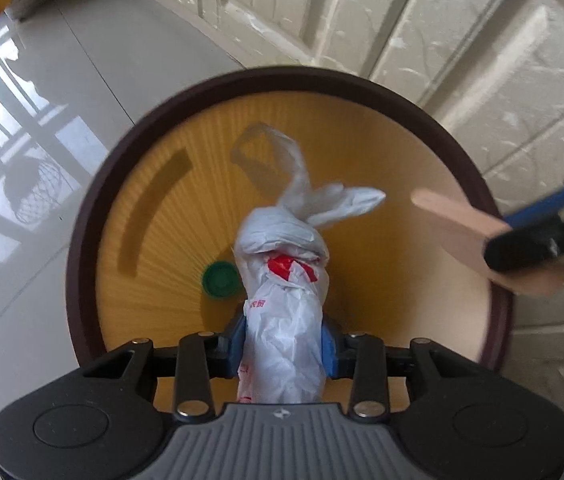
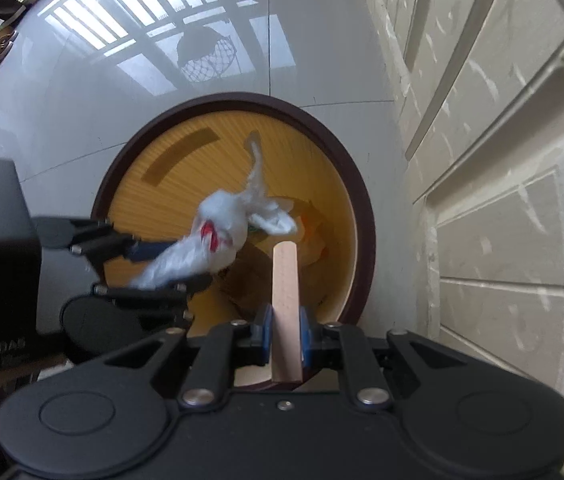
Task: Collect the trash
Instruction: 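Open left tool to drop the bag while right tool releases the stick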
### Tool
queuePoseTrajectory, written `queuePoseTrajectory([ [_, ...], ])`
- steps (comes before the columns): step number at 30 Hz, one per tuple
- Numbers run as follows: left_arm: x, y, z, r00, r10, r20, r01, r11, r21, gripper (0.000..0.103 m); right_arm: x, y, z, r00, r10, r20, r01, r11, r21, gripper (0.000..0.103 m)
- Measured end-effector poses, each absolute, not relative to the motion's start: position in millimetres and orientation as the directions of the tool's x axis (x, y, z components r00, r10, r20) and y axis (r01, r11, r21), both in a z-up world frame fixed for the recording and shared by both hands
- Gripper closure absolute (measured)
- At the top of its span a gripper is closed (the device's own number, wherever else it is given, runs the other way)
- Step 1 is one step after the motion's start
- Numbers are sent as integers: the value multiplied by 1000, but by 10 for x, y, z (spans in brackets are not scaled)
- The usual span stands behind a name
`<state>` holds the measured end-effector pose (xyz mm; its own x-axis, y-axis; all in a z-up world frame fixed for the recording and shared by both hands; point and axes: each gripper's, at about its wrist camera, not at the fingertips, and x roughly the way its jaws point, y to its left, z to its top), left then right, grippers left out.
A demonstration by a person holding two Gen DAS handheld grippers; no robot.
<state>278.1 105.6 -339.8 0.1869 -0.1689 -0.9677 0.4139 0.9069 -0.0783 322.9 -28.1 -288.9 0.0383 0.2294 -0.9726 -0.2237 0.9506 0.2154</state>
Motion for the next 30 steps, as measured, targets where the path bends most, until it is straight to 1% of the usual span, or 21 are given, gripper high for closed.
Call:
queuePoseTrajectory([
  [1,2799,1055,-3407,202,-159,-966,407,911,-65,58,3235,-280,-2906,37,229,-973,-222,951,216,88],
  [2,2816,1055,-3413,220,-143,-965,397,917,-45,50,3248,-268,-2932,35,228,-973,-221,951,215,88],
  [3,2833,1059,-3420,231,-128,-965,385,922,-31,46,3259,-275,-2955,36,226,-973,-221,952,213,88],
  [5,2858,1081,-3439,250,-102,-963,356,935,-7,25,3279,-262,-2980,42,220,-974,-224,953,206,88],
  [6,2865,1088,-3445,259,-92,-962,345,939,3,22,3281,-266,-2993,43,222,-974,-225,952,207,88],
  [9,2902,1079,-3412,274,-98,-957,341,940,2,19,3282,-267,-3019,43,232,-972,-225,950,217,88],
  [11,2888,1096,-3393,273,-116,-955,329,944,-20,14,3286,-248,-3025,52,230,-972,-235,949,212,88],
  [14,2886,1111,-3378,272,-121,-955,325,945,-27,12,3298,-249,-3016,69,232,-970,-243,947,209,88],
  [18,2828,1134,-3303,270,-121,-955,327,945,-27,5,3301,-261,-3000,72,226,-972,-242,949,202,80],
  [20,2820,1151,-3244,266,-124,-956,321,947,-34,2,3290,-261,-2968,78,213,-974,-255,949,187,79],
  [22,2815,1173,-3187,263,-133,-956,314,948,-45,0,3285,-265,-2943,77,209,-975,-261,948,183,79],
  [26,2787,1234,-3072,255,-144,-956,276,959,-71,0,3251,-260,-2887,76,199,-977,-288,942,170,78],
  [30,2726,1289,-2920,256,-164,-953,232,967,-104,0,3217,-290,-2792,94,195,-976,-302,940,158,74],
])
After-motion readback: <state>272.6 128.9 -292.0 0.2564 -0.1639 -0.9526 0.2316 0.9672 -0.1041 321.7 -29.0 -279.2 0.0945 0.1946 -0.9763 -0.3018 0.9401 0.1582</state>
